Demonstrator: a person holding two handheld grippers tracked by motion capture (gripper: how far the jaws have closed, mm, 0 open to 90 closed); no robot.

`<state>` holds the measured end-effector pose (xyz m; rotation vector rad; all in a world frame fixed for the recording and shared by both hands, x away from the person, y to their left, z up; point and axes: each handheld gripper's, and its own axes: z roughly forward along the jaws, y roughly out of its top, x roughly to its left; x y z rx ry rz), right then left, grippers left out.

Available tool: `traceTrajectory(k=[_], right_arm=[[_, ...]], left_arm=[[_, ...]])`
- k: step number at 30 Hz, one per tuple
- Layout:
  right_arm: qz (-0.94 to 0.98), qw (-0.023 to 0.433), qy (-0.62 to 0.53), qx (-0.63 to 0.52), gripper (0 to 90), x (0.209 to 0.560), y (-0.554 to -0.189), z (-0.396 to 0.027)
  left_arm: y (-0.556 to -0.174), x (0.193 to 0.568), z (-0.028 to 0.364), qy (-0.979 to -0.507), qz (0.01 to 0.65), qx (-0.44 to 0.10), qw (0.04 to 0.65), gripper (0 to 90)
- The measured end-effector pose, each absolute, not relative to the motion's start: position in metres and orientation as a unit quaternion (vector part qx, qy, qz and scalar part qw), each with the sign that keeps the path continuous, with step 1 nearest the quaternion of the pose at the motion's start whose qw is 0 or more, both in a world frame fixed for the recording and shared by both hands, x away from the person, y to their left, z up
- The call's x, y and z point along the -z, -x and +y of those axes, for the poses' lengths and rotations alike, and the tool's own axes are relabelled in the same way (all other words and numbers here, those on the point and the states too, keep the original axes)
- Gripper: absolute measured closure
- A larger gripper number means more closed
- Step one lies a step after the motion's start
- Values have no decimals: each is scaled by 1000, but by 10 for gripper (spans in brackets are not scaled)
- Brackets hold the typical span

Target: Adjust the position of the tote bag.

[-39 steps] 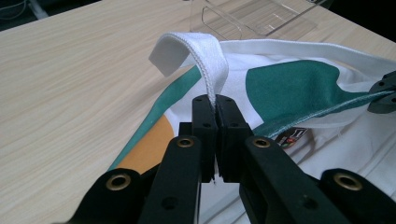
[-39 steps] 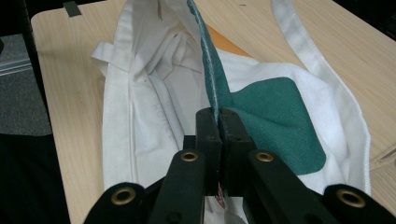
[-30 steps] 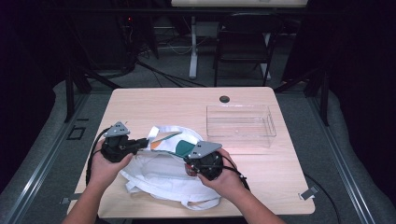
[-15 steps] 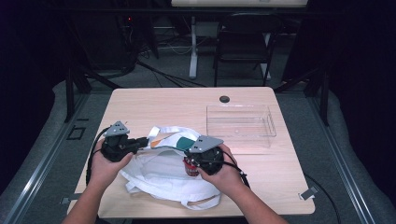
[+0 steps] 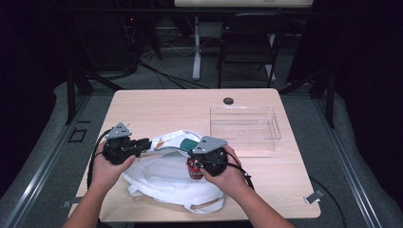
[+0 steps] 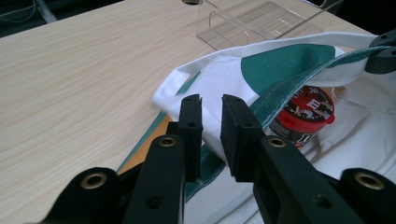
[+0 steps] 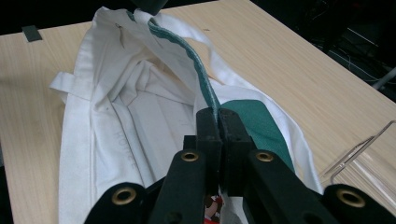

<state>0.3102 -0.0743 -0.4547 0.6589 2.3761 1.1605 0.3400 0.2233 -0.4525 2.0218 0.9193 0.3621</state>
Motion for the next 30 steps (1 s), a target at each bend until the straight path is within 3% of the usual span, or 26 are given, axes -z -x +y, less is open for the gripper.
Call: traceTrajectory(k=[13,30], right_arm=[[849,208,-244,-419,883,451,-315,-75],[841,204,-269,-424,883,452,-331,-80]], left_arm=[[-335,449,229,-808,364,-154,438,667],[-337,451,228,-814,362,-164,423,609]])
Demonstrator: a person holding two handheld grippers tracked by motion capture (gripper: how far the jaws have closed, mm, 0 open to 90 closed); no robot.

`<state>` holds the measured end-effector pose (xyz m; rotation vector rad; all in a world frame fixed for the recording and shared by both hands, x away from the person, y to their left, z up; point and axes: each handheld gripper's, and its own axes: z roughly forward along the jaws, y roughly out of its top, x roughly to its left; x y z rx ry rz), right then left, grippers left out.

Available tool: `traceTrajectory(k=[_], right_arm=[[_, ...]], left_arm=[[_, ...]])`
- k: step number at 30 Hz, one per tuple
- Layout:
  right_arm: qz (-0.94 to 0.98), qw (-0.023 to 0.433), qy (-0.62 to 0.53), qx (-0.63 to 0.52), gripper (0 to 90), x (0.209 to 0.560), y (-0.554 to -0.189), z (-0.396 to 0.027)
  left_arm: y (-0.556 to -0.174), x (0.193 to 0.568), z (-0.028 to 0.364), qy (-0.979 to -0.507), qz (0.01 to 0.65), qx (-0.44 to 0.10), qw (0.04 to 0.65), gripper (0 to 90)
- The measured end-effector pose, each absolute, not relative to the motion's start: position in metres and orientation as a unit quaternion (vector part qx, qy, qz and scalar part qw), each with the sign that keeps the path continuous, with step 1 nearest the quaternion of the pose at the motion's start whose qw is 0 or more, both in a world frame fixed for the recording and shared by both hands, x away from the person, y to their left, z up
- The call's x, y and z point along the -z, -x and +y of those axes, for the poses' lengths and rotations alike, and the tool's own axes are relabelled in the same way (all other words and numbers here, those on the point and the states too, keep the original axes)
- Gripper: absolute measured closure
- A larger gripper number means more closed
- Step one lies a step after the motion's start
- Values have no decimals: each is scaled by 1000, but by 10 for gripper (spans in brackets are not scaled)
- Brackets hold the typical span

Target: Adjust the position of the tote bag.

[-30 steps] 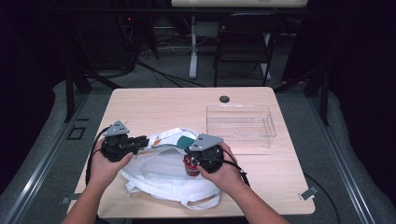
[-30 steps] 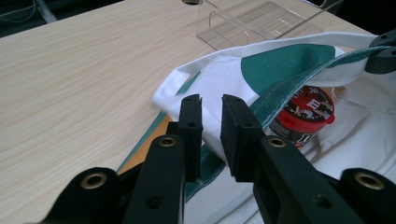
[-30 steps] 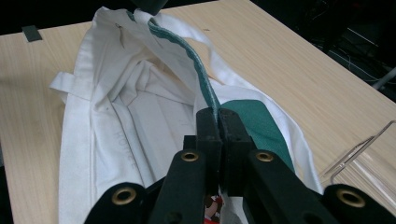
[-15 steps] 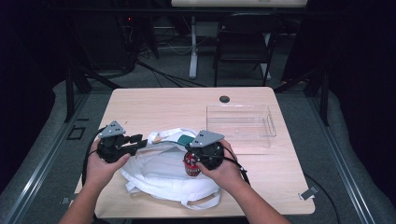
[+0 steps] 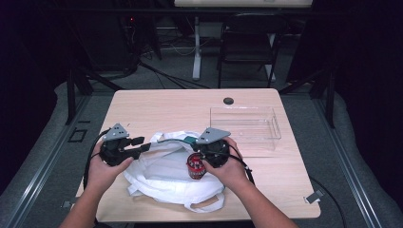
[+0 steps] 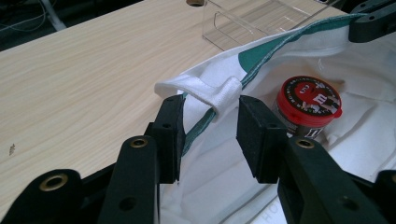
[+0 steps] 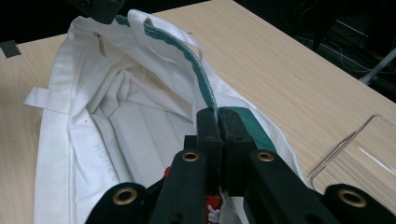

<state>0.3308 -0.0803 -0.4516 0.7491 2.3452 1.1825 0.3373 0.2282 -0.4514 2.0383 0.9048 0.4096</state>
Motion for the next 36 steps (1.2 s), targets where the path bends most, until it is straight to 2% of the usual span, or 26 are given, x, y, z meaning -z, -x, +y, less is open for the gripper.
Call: traceTrajectory(k=[19,29,36], right_arm=[[837,204,-289,-418,883,455,-347,-88],[836,203,-297,-415,882,457,-353,-89],[836,204,-301,-410,882,461,-358,-88]], left_arm=[[-343,459,232,-817,365,-176,411,546],[-350,465,230,-821,368,-165,405,578],[-356,472,224,-832,367,-164,383,665]])
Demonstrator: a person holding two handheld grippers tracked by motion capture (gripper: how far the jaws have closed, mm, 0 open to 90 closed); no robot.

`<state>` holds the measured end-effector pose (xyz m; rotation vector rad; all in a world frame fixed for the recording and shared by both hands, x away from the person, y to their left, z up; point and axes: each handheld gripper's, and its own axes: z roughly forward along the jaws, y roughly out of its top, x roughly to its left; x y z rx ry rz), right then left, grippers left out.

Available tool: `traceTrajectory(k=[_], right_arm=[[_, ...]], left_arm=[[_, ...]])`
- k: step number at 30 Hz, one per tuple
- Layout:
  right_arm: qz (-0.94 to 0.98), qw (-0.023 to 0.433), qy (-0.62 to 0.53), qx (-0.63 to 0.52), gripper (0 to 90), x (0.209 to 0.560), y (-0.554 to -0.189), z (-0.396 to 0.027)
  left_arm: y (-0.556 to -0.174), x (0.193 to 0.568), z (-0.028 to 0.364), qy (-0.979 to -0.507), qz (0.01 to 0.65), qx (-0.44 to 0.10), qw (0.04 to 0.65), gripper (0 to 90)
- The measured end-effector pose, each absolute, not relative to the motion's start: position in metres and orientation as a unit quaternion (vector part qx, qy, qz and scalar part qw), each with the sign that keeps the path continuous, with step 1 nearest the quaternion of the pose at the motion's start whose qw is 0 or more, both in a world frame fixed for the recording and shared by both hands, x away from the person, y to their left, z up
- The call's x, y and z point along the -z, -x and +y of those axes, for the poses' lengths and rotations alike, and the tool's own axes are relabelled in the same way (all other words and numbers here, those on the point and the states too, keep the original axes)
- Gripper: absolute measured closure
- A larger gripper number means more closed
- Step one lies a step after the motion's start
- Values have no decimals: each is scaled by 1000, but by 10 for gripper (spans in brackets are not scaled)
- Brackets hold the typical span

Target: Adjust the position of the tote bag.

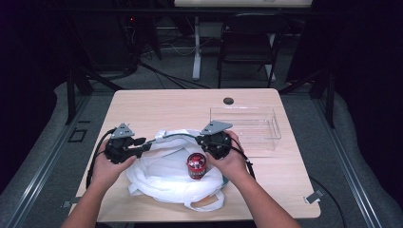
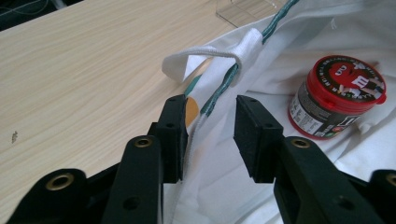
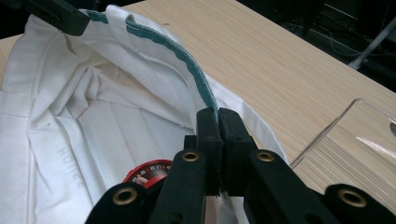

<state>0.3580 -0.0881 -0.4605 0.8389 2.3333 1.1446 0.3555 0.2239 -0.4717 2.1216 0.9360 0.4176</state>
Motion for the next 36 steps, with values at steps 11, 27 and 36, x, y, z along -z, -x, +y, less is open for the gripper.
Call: traceTrajectory(k=[11,27,36], right_arm=[[834,203,-310,-408,882,463,-364,-90],[834,202,-320,-401,881,468,-371,-92],[834,202,-322,-399,880,468,-371,-92]], left_arm=[[-361,477,218,-837,365,-175,368,772],[-367,480,213,-837,368,-167,369,869],[-368,480,213,-837,371,-158,369,882]])
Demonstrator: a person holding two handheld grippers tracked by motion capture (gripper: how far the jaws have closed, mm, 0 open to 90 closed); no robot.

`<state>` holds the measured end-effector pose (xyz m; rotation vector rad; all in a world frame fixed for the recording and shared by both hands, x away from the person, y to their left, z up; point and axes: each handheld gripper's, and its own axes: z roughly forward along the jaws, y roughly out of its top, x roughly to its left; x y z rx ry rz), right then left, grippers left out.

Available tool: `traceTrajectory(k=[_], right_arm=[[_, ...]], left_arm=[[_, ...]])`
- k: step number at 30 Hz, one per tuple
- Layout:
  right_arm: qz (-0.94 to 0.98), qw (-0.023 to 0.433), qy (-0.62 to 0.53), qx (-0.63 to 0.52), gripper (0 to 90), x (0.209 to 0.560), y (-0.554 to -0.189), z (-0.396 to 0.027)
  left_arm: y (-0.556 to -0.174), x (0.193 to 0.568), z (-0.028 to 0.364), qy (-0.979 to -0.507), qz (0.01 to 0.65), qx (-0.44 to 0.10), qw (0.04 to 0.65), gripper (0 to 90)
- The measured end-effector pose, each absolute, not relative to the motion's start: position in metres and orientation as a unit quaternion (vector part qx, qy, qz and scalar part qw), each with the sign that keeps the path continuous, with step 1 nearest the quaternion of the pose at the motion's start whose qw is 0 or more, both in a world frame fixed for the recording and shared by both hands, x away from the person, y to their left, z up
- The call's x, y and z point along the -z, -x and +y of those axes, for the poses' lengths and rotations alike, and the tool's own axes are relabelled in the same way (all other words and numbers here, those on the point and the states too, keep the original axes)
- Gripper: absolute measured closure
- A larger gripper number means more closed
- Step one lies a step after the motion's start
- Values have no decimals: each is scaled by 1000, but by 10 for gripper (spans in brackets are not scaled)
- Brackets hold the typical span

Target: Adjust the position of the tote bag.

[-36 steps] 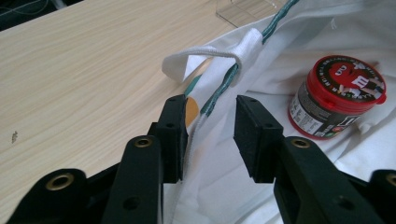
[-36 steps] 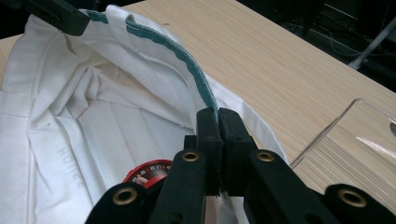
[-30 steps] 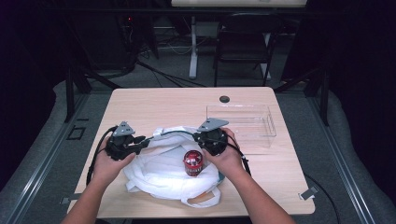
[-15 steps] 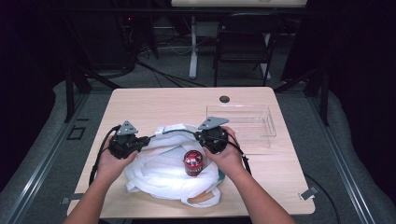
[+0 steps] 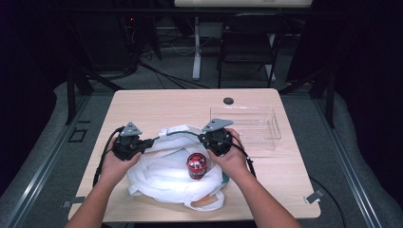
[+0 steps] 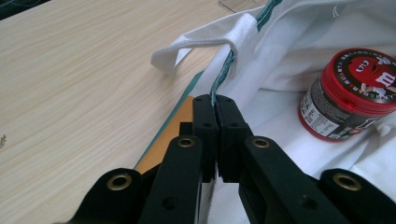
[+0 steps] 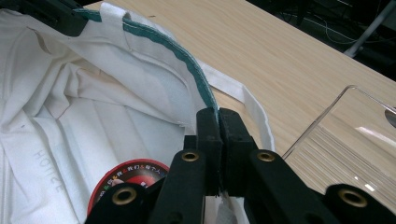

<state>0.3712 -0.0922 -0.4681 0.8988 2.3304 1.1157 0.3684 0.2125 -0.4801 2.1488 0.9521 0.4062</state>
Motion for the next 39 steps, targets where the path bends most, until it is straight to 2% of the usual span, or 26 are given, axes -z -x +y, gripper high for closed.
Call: traceTrajectory(k=[15,25,39], right_arm=[[835,198,-332,-392,878,474,-375,-92],[825,193,-331,-415,770,462,-366,-97],[822,200,-329,-421,750,455,-345,-116]], left_arm=[[-369,483,206,-842,368,-157,362,883],[-369,482,207,-842,371,-160,357,883],[-370,483,206,-841,373,-160,358,883]])
